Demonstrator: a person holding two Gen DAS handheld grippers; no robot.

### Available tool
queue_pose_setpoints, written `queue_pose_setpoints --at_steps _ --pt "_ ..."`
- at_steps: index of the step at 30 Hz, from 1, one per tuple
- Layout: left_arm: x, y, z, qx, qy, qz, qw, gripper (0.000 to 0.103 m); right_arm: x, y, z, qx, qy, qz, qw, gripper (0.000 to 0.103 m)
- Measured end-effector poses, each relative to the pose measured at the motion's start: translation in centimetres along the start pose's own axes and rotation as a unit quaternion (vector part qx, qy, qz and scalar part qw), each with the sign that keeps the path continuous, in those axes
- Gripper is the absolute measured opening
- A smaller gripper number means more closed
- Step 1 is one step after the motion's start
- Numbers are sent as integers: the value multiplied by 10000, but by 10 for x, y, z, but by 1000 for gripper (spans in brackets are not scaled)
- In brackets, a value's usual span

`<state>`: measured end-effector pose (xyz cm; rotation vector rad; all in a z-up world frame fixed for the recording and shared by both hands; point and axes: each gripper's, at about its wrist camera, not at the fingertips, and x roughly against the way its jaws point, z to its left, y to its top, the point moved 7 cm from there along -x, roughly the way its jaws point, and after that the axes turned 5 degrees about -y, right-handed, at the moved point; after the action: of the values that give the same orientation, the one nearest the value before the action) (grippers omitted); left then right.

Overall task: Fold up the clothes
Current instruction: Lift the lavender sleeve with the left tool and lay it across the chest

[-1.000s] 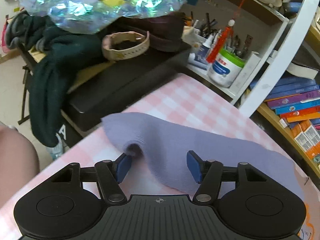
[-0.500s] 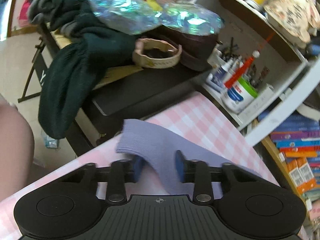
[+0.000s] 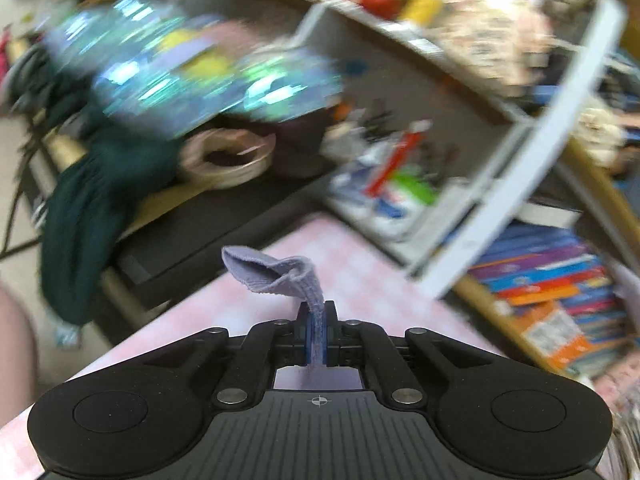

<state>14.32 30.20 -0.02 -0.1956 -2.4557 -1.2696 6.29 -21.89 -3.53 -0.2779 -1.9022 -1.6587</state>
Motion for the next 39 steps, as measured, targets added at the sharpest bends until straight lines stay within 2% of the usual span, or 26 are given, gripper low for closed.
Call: queue_pose_setpoints --at_steps 1,2,3,4,10,17,26,32,37,39 --pt "2 5 -17 -92 -160 -37 9998 3 0 -2 0 -10 7 40 10000 64" --pt "2 9 -33 -172 -313 -61 9993 3 -1 -3 0 -22 26 74 10000 58" --pt "2 12 -50 -248 -459 -80 9986 3 -1 -4 0 -32 44 101 9999 48" --pt "1 15 -69 -331 -623 -87 9975 3 -1 -4 1 -32 62 102 9999 44" --pt "-14 8 -171 -566 -1469 -6 9875 3 -1 -5 2 -18 121 123 9998 45" --pt "-49 -38 -263 -705 -2059 421 9751 3 -2 -4 3 9 163 116 9998 47" --pt "-93 -114 -336 -981 -2239 1074 9637 3 -1 -4 4 -4 301 95 9995 47" --pt "-118 -166 -350 -1136 -2121 1563 9580 3 0 -5 5 -39 385 99 9992 47" --pt "-124 -188 -351 -1154 -2082 1805 9543 4 0 -5 5 -52 416 101 9991 48" --pt "-122 -190 -351 -1135 -2097 1895 9525 13 0 -4 5 -46 412 102 9991 48"
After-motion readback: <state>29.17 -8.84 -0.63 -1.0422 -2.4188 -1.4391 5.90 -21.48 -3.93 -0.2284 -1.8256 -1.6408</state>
